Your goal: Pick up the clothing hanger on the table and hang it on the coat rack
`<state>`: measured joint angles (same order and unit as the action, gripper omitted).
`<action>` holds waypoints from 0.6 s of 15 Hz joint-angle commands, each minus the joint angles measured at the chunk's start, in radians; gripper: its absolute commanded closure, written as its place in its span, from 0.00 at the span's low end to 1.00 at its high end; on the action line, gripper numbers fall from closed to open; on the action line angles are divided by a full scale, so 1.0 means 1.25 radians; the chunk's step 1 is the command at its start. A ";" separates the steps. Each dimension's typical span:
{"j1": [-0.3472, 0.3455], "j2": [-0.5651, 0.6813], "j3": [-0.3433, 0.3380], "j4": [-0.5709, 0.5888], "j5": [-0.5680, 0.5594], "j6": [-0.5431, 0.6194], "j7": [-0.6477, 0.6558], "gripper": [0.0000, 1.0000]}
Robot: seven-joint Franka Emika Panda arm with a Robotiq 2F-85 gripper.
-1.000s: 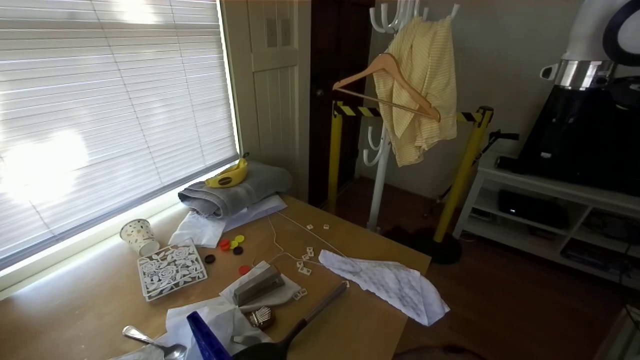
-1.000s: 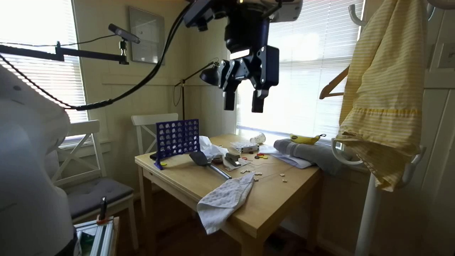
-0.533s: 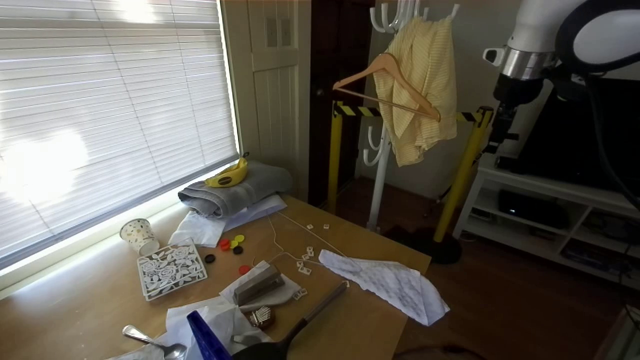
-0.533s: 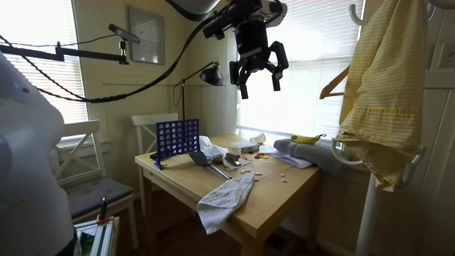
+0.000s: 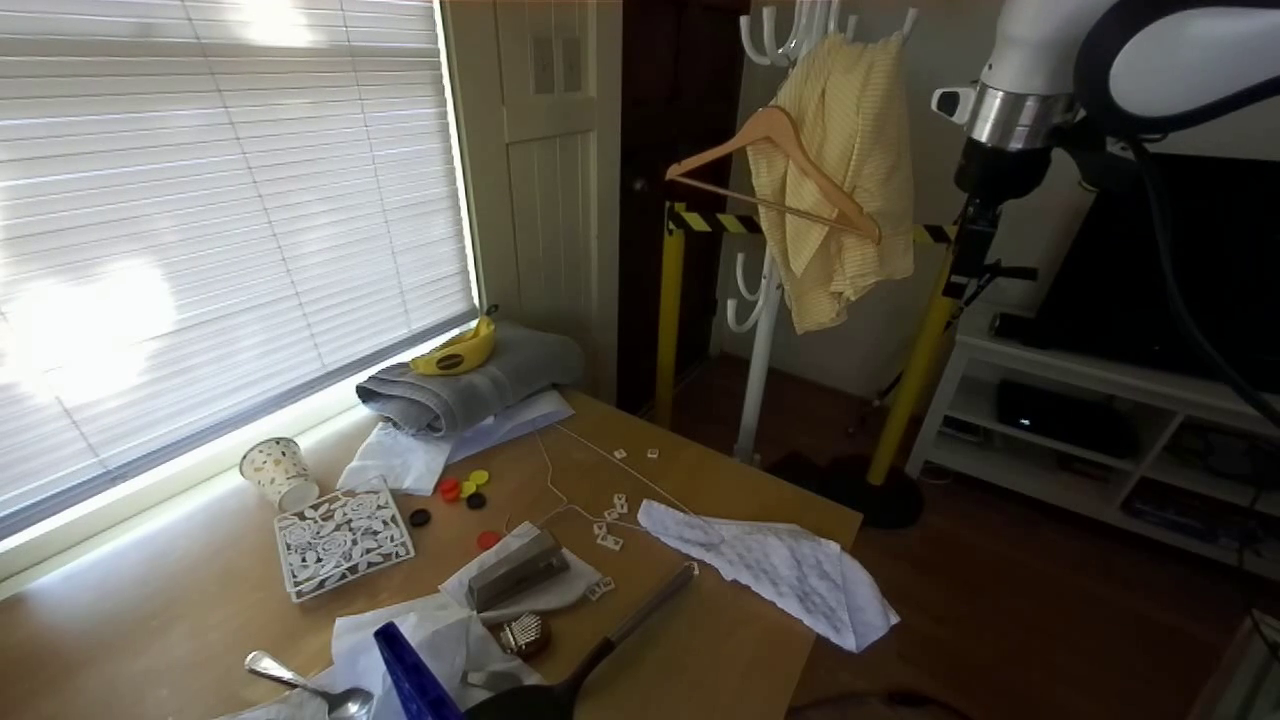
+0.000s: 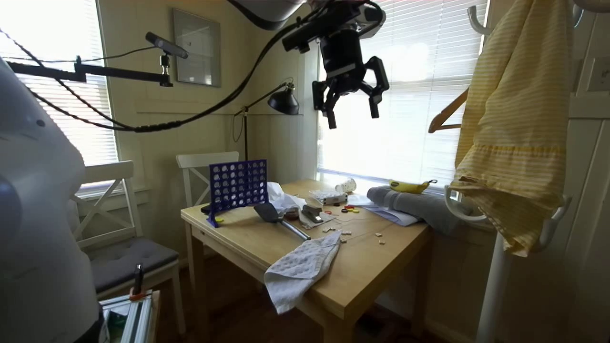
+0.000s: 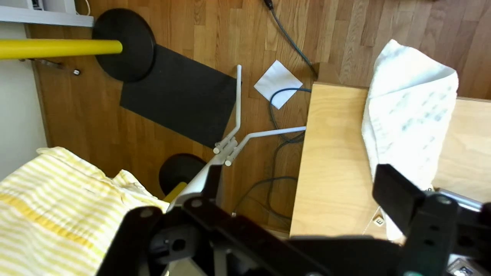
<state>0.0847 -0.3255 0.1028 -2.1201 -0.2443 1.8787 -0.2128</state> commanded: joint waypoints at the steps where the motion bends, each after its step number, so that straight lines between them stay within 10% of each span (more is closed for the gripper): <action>1: 0.006 0.001 -0.005 0.003 -0.002 -0.002 0.001 0.00; 9: 0.053 0.292 0.017 0.228 0.070 0.138 -0.079 0.00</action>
<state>0.1279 -0.1431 0.1101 -2.0184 -0.2168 2.0566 -0.2442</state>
